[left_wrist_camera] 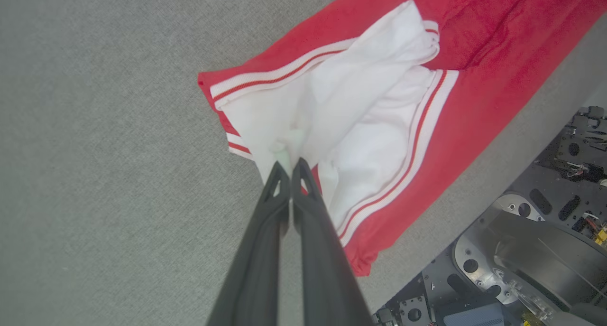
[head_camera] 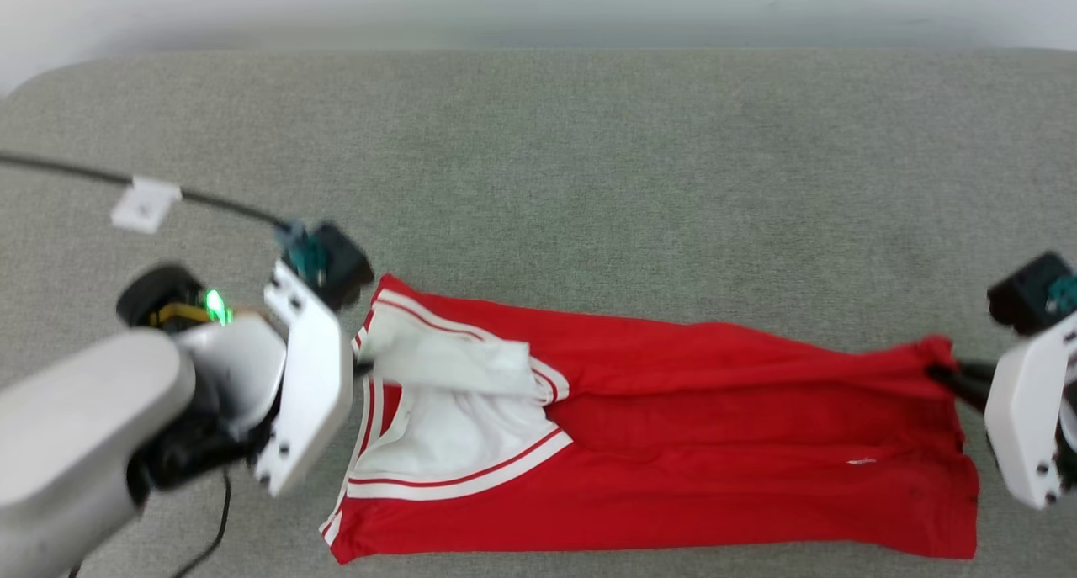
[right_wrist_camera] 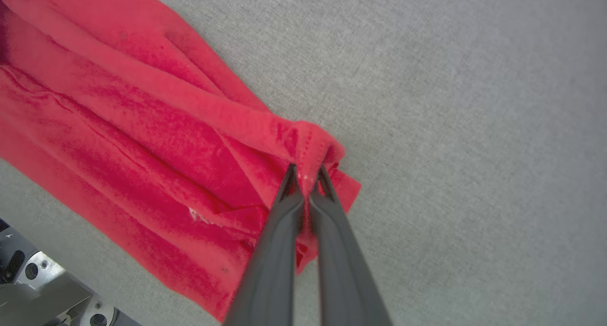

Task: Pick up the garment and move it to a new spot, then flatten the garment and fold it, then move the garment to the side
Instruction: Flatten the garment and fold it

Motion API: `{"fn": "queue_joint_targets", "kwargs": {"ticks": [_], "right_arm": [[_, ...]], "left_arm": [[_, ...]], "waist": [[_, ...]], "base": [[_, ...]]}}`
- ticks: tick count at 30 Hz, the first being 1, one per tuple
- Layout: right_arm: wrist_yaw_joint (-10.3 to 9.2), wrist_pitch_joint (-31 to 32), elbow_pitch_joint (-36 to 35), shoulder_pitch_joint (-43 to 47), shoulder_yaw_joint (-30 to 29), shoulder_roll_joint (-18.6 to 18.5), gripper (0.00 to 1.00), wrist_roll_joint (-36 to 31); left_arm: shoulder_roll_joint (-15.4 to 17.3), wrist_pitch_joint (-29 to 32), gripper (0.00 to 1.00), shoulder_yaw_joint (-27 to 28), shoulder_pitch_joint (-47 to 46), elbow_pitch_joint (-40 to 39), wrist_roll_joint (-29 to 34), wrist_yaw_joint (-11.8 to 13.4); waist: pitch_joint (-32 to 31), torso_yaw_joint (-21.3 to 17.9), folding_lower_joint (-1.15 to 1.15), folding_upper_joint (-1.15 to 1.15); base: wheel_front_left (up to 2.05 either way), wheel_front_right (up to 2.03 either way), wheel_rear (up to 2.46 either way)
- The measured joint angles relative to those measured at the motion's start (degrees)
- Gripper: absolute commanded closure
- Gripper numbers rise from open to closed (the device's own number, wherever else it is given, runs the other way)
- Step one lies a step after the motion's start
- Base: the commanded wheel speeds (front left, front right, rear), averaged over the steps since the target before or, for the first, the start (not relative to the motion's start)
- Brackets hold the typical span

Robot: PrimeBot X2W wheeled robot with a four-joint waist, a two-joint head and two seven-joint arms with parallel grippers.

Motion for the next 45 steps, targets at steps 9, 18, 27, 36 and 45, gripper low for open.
{"fn": "queue_joint_targets", "kwargs": {"ticks": [9,18,27,36,45], "right_arm": [[0.00,-1.0,0.9,8.0,-0.2,1.7,1.00,0.1],[0.01,-3.7,5.6,8.2,0.7,4.8,0.00,-1.1],[0.00,-12.0,2.5,9.5,-7.8,3.7,0.00,-0.6],[0.00,-14.2,4.8,16.6,-20.4,6.9,0.00,-0.4],[0.00,-10.7,7.2,22.2,-24.2,13.2,0.00,1.1]], "left_arm": [[2.7,-2.8,1.00,-2.4,11.8,-3.4,-2.1,3.2],[0.3,-6.7,0.00,-2.7,16.1,0.4,-1.3,3.8],[-0.2,-27.4,0.00,3.9,17.0,1.1,5.9,10.4],[-5.7,-49.6,0.00,10.9,23.0,4.6,9.7,23.0],[-11.8,-52.8,0.00,24.5,29.9,3.4,17.6,31.2]], "waist": [[-0.2,-1.1,0.00,0.00],[0.8,-1.5,0.00,0.00],[-2.7,-1.4,0.00,0.00],[-2.5,-0.8,0.01,0.00],[-1.9,0.0,0.00,0.00]], "base": [[0.00,0.00,0.00],[0.00,0.00,0.00],[0.00,0.00,0.00],[0.00,0.00,0.00],[0.00,0.00,0.00]]}}
